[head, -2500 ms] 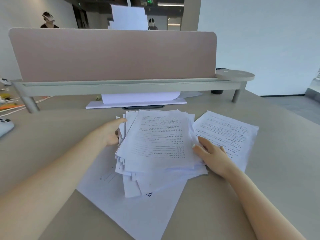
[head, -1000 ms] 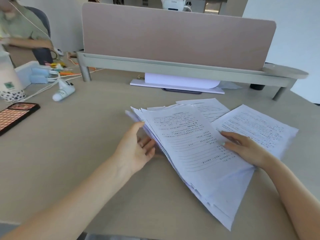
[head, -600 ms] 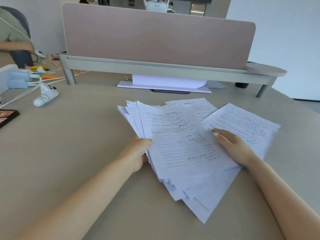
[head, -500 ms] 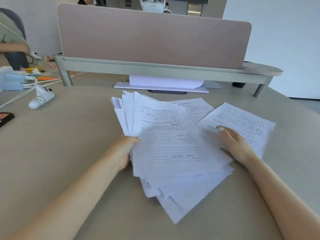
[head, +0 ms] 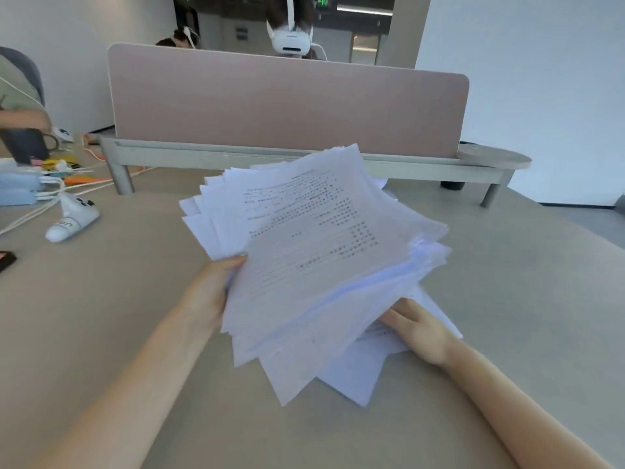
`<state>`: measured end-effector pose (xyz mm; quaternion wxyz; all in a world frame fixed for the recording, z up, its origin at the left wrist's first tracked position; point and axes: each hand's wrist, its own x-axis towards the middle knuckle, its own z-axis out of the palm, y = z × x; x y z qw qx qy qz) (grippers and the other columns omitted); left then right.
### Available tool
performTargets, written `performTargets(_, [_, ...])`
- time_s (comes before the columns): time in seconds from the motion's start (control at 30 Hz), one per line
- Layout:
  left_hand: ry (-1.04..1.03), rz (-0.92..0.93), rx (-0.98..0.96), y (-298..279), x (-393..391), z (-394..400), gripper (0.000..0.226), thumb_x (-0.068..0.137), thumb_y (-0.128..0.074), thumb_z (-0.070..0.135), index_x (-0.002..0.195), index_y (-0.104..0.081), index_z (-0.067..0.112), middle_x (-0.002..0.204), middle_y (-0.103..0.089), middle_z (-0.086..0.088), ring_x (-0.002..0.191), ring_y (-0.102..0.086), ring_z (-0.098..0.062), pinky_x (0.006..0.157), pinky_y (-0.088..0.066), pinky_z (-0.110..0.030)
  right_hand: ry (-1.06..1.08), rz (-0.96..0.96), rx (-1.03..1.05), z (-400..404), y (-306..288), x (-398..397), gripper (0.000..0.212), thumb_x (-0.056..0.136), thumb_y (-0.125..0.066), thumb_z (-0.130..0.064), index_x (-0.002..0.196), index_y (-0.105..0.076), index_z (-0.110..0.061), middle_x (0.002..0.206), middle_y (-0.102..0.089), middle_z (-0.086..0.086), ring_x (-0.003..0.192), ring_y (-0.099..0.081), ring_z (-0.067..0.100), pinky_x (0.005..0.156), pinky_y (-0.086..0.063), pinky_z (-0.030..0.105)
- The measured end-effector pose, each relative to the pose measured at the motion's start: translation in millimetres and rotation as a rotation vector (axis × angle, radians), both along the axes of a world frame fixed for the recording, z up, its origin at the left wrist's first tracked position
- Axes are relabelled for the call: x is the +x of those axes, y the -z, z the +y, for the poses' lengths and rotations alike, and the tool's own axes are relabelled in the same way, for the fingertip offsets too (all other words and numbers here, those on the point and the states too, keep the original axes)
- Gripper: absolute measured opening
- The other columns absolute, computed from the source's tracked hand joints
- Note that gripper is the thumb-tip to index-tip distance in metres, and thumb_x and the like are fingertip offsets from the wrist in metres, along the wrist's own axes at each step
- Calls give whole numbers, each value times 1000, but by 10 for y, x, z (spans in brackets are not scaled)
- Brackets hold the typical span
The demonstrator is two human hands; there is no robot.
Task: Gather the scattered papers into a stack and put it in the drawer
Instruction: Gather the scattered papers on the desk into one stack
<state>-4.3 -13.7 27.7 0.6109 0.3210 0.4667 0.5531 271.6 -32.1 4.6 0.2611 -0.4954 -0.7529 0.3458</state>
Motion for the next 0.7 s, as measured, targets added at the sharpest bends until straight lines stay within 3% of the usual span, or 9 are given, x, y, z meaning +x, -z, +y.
performTargets(0.07, [9,70,1,88,77,40,24,92,-40,2,105,-60,8,55,-71,4,46,-67,-7,41,-50,-17,213,105,-22,39,16,40,18,87,-55,-18,92,-67,-6,103,-67,19,103,-64,24,85,-50,29])
performTargets(0.13, [-7,257,18,156,93,56,34,88,-42,-8,113,-56,11,69,-74,0,53,-68,-6,48,-51,-17,472,213,29,118,-24,163,19,89,-49,0,98,-62,-12,93,-60,2,88,-66,7,64,-46,8])
performTargets(0.23, [-18,545,85,187,101,32,38,88,-47,-2,119,-49,20,112,-66,-4,93,-64,-18,82,-50,-31,687,297,48,352,-80,451,26,93,-42,-10,85,-65,-17,100,-68,4,100,-59,19,80,-42,25])
performTargets(0.3, [-29,596,93,230,71,-72,46,86,-54,17,130,-40,26,120,-60,8,109,-58,-18,92,-45,-37,696,239,-53,469,-89,546,23,94,-43,-20,85,-64,-17,115,-66,13,98,-55,22,91,-41,37])
performTargets(0.4, [81,758,127,392,2,-311,85,75,-53,54,145,-8,44,146,-38,20,136,-37,-13,110,-31,-47,636,94,-140,577,-110,480,19,92,-48,-26,84,-63,-17,112,-65,10,94,-54,22,88,-41,36])
performTargets(0.47, [96,1019,96,502,3,-487,87,83,-45,58,146,12,41,155,-17,17,145,-18,-14,117,-13,-46,578,-6,-140,629,-187,323,21,92,-49,-27,98,-64,-13,102,-60,7,90,-53,24,86,-41,34])
performTargets(0.53, [80,1201,45,515,40,-555,82,89,-35,56,144,23,37,159,7,11,148,0,-13,118,2,-44,502,-74,-129,672,-213,161,21,89,-49,-26,85,-63,-11,83,-55,6,73,-50,29,72,-42,36])
performTargets(0.6, [126,1180,11,447,62,-498,79,91,-31,56,144,24,36,157,21,11,147,9,-9,117,8,-42,462,-96,-128,700,-205,18,25,85,-48,-26,65,-52,-11,66,-47,3,59,-40,23,58,-31,31])
performTargets(0.7, [172,1172,23,356,66,-312,76,91,-32,56,147,15,35,158,15,12,147,7,-9,118,7,-41,460,-44,-186,794,-159,-53,40,79,-53,-37,85,-64,1,76,-66,14,65,-51,19,64,-37,30])
